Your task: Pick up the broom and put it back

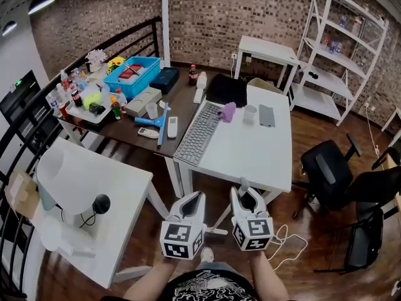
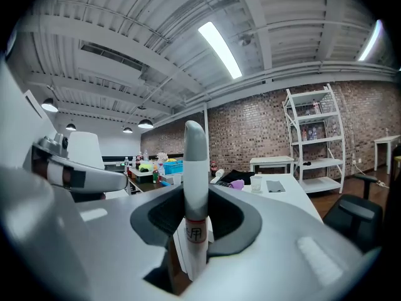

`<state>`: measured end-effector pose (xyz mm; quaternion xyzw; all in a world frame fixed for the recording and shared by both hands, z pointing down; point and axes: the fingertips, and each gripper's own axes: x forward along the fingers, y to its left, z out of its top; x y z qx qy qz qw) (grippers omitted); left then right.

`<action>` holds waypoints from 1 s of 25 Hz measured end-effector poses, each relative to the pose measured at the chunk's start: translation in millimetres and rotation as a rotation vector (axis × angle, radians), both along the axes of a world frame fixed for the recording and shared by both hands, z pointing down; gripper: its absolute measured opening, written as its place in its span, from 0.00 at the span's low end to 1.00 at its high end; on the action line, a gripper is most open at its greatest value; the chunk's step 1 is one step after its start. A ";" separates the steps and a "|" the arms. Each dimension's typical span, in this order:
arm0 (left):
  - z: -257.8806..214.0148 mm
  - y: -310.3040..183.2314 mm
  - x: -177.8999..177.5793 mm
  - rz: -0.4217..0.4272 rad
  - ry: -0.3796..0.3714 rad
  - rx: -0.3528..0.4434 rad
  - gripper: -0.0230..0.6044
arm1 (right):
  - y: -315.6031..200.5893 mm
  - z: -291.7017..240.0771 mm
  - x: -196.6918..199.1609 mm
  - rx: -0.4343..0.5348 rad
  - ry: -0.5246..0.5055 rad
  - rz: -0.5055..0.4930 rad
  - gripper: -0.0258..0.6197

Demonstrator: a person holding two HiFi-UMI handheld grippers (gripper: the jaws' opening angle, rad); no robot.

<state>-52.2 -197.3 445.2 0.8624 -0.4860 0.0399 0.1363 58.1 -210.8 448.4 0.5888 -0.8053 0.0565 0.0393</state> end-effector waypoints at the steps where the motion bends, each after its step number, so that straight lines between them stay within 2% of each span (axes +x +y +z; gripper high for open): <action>1: 0.0 -2.5 0.4 0.000 -0.001 -0.001 0.06 | -5.3 3.6 -0.2 -0.006 0.004 -0.002 0.18; 19: 32.6 -34.6 36.9 0.068 -0.015 -0.092 0.06 | -69.7 72.3 16.1 -0.101 0.042 -0.002 0.18; 25: 37.8 -49.5 41.6 0.055 -0.025 -0.097 0.06 | -86.8 91.4 23.2 -0.132 0.038 -0.006 0.18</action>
